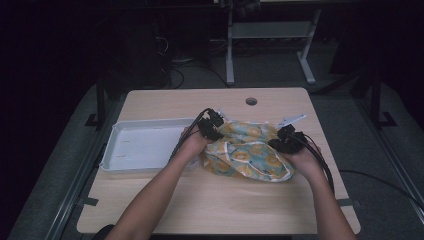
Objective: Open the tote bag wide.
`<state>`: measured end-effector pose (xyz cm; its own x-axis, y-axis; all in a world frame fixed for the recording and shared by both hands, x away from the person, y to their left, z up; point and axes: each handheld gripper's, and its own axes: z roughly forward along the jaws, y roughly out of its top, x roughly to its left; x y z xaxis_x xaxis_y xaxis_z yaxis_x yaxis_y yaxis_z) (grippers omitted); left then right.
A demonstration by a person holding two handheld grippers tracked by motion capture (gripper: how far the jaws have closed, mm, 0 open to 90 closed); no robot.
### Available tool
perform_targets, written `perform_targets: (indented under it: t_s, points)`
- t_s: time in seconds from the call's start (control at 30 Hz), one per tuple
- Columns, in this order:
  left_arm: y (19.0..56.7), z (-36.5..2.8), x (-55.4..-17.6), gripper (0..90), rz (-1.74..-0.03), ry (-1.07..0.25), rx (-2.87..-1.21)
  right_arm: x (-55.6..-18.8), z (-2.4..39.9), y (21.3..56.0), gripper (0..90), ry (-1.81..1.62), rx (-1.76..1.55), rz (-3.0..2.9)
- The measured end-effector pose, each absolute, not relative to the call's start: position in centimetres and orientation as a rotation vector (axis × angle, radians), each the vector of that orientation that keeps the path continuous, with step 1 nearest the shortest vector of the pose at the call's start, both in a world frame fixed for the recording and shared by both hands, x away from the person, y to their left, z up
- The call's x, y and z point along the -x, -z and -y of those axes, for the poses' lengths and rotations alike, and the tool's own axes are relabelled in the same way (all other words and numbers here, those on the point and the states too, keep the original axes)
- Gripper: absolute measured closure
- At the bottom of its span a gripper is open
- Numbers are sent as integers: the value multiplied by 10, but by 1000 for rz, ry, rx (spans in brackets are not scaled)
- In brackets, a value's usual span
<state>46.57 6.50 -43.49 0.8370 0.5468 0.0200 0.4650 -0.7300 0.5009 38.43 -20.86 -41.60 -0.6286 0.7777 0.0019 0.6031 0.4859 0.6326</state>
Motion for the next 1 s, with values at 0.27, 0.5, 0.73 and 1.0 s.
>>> perform_targets:
  t_s: [0.27,0.5,0.73,1.0]
  points:
    - [433,-67,-464,874,-732,-211,-2526,-361,219,380,622,-1055,-1149,-2442]
    - [429,-64,-460,873,-706,-215,-2520,-353,212,378,529,-1029,-1092,-2480]
    - [428,-65,-459,876,-701,-208,-2519,-361,209,392,876,-964,-1088,-2529]
    - [431,-67,-457,879,-706,-198,-2523,-314,212,374,895,-1030,-926,-2628]
